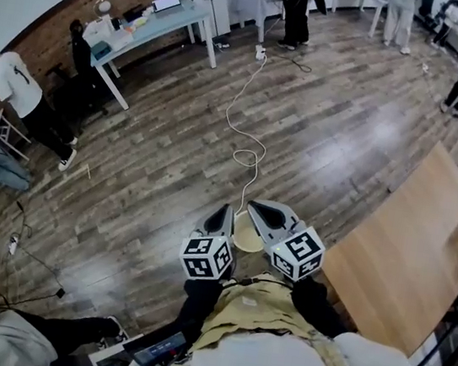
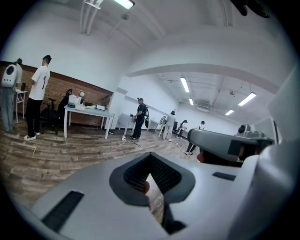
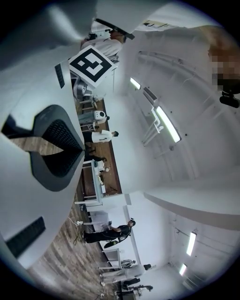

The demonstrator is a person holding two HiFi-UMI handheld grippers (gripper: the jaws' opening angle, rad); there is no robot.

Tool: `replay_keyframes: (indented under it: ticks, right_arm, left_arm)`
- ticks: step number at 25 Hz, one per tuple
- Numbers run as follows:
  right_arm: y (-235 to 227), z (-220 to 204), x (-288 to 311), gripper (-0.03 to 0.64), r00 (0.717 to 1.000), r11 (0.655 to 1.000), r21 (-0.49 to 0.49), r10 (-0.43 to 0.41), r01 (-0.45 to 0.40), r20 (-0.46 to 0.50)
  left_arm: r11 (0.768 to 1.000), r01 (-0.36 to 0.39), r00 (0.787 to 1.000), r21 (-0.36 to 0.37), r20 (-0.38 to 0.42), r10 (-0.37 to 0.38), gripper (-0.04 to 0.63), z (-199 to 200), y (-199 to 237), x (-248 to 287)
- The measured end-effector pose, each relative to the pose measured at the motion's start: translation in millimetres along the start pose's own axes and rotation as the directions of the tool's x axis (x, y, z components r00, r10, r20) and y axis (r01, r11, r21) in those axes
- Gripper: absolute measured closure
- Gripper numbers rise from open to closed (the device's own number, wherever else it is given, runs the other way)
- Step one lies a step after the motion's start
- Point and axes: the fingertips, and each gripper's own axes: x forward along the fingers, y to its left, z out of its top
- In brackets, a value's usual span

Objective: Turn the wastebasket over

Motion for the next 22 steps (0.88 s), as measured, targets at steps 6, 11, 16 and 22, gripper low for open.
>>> replay_keyframes:
  ticks: [6,11,16,22]
  right_arm:
    - [0.8,-0.2,-0.3,0.596,1.000,1.000,-0.012,0.014,-0.014,0.008]
    - [0.7,-0.7,-1.3,0.597,1.000,1.000,-0.010,0.023,-0.022,0.010]
    - [4.2,-3.3,-0.6,0.597,1.000,1.000,-0.002,0.023,-0.023,0.002]
    - [4.4,-7.7,-4.6,0.595,1.000,1.000,0.011,0.022,-0.022,0.000]
  left_arm:
    - [0.999,-0.019,1.000,-0.031,0.005,0.019,0.598,-6.4,1.9,0.1]
    - [0.999,-0.021,1.000,-0.033,0.004,0.021,0.598,-10.2,-3.1,1.5]
    - [0.999,-0.022,1.000,-0.038,-0.007,0.022,0.598,-14.6,-3.9,-1.6]
    - [0.999,-0.028,1.000,-0.043,-0.013,0.027,0.598,-20.1,-5.5,-3.3]
